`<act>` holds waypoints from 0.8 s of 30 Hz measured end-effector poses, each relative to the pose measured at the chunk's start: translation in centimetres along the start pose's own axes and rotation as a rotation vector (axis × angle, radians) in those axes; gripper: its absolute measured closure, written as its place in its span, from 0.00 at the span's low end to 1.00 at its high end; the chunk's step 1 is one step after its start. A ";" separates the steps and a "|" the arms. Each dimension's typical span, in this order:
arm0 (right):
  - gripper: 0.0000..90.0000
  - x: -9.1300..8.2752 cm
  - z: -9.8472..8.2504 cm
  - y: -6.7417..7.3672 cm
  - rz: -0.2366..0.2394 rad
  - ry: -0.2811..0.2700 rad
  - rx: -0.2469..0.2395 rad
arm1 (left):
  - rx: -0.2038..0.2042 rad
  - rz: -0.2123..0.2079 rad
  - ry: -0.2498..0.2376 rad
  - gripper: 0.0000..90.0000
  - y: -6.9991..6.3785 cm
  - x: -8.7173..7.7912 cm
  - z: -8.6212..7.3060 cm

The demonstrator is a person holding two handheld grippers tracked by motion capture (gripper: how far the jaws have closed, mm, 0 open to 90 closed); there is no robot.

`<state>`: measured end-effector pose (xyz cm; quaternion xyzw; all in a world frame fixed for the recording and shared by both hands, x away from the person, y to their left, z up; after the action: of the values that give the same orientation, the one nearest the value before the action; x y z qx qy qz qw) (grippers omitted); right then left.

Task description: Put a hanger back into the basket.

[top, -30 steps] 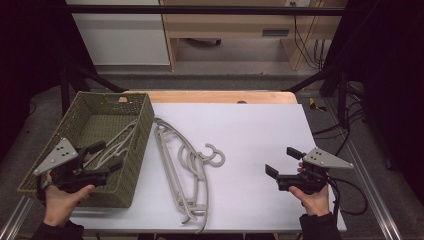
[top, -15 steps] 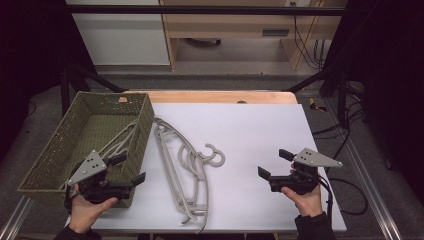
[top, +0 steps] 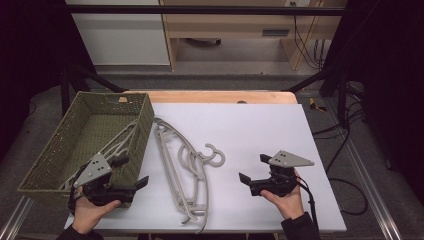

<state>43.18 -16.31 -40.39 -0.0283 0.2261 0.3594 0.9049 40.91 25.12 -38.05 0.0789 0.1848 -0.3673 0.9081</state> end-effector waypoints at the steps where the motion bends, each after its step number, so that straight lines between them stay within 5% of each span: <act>1: 0.06 0.3 -0.1 0.3 0.001 0.011 -0.001 | 0.002 0.000 0.000 0.09 0.0 0.0 0.0; 24: 0.17 7.8 -1.8 5.9 0.069 0.257 -0.022 | 0.010 0.004 -0.012 0.09 0.2 -0.5 0.3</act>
<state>43.50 -7.36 -44.69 -0.0762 0.3373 0.3859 0.8553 40.81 25.55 -37.54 0.0815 0.1775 -0.3670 0.9095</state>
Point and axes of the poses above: each handheld gripper's, and its own axes: x roughly forward along the jaws, z roughly out of its top, y roughly to its left, the point moved 3 cm from there along x, roughly forward along the jaws
